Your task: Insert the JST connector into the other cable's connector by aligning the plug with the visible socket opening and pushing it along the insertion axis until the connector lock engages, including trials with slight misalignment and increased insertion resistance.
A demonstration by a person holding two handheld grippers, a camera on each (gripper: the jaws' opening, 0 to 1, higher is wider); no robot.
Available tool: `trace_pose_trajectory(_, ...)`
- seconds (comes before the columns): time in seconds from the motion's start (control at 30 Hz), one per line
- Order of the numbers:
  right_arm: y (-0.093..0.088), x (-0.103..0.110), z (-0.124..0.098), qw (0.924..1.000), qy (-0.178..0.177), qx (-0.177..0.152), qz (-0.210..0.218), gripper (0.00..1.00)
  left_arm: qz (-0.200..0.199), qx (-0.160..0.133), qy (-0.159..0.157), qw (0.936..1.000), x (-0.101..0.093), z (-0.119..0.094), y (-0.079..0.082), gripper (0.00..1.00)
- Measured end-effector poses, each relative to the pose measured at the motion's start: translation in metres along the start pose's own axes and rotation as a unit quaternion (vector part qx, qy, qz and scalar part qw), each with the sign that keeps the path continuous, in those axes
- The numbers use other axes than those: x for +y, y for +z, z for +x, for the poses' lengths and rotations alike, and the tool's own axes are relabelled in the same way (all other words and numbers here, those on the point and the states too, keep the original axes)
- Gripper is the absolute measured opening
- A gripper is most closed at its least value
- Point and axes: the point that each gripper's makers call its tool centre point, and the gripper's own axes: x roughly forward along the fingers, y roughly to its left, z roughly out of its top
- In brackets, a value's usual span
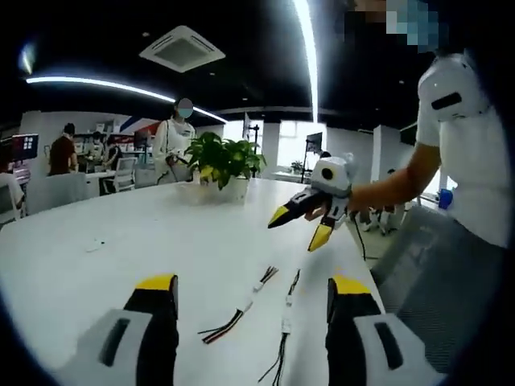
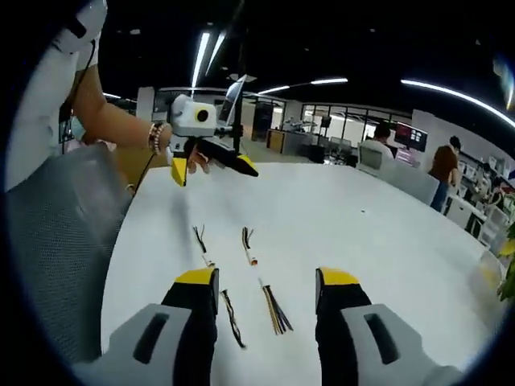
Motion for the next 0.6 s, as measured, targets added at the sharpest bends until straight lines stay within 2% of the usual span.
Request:
trace_pose_trajectory(0.4, -0.023, 0.004, 0.022, 0.9975, 0.063, 0.009, 0.029, 0.37, -0.024, -0.007, -0.046, 0.9986, 0.014, 0.022, -0.016, 0.64)
trace_pose_trajectory(0.6, -0.028, -0.001, 0.03, 0.9967, 0.07, 0.002, 0.039, 0.31, -0.022, -0.001, -0.067, 0.9975, 0.014, 0.033, -0.022, 0.53)
